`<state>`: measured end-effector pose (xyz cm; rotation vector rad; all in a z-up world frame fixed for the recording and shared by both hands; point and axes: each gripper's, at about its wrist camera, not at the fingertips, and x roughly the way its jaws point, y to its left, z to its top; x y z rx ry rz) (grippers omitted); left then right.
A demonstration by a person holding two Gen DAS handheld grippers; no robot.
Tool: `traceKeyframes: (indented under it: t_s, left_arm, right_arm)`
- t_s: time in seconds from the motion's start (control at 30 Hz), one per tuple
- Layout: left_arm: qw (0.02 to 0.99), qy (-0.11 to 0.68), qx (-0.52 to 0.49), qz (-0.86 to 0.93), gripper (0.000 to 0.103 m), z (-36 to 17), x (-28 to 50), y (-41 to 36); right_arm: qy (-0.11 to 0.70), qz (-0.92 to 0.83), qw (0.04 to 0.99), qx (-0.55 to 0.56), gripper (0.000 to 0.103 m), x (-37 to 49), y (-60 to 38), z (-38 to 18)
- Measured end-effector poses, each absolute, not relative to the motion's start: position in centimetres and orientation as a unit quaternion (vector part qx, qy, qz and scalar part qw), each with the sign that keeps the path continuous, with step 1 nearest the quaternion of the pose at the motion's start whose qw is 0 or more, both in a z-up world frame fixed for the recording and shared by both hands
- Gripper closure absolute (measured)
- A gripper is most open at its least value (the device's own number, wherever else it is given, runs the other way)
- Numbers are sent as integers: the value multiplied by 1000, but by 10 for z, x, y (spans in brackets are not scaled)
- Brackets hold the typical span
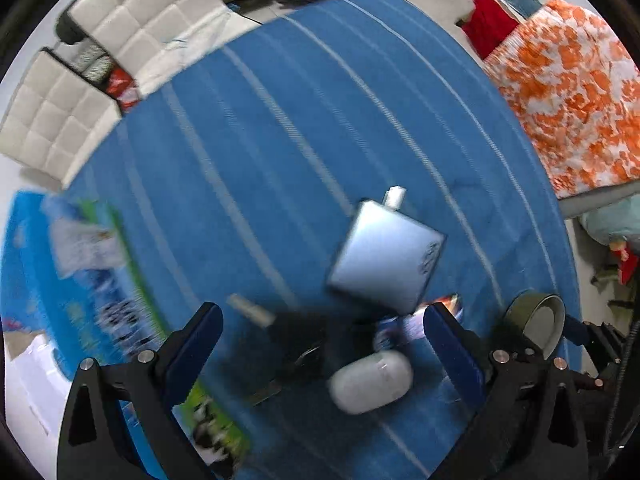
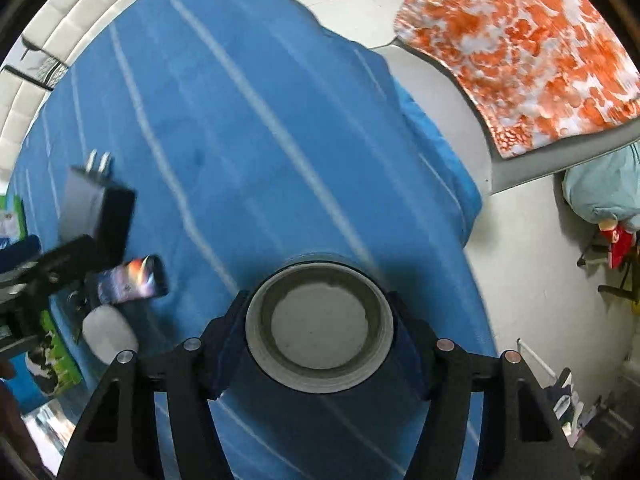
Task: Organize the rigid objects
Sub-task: 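Grasp the black charger with the left tool while the right tool grasps the tape roll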
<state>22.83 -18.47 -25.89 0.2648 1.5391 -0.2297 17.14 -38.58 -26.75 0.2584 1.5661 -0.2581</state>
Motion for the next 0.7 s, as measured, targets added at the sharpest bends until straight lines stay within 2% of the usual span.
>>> traceKeyframes:
  t_s: [0.17, 0.2, 0.23, 0.33, 0.7]
  left_arm:
    - [670, 723, 105, -132, 1, -289, 241, -208]
    - [667, 725, 105, -136, 8, -294, 242, -213]
    - [665, 727, 104, -139, 29, -298, 244, -215]
    - [690, 702, 120, -131, 41, -294, 244, -221]
    - [728, 673, 87, -101, 45, -277, 222, -189]
  right_arm:
    - [702, -118, 694, 109, 35, 184, -396, -266]
    - [701, -117, 696, 106, 35, 184, -394, -266]
    - [702, -116, 695, 104, 35, 185, -391, -267]
    - [699, -116, 699, 96, 35, 186, -387, -267]
    - [665, -100, 739, 50, 35, 181, -351, -230]
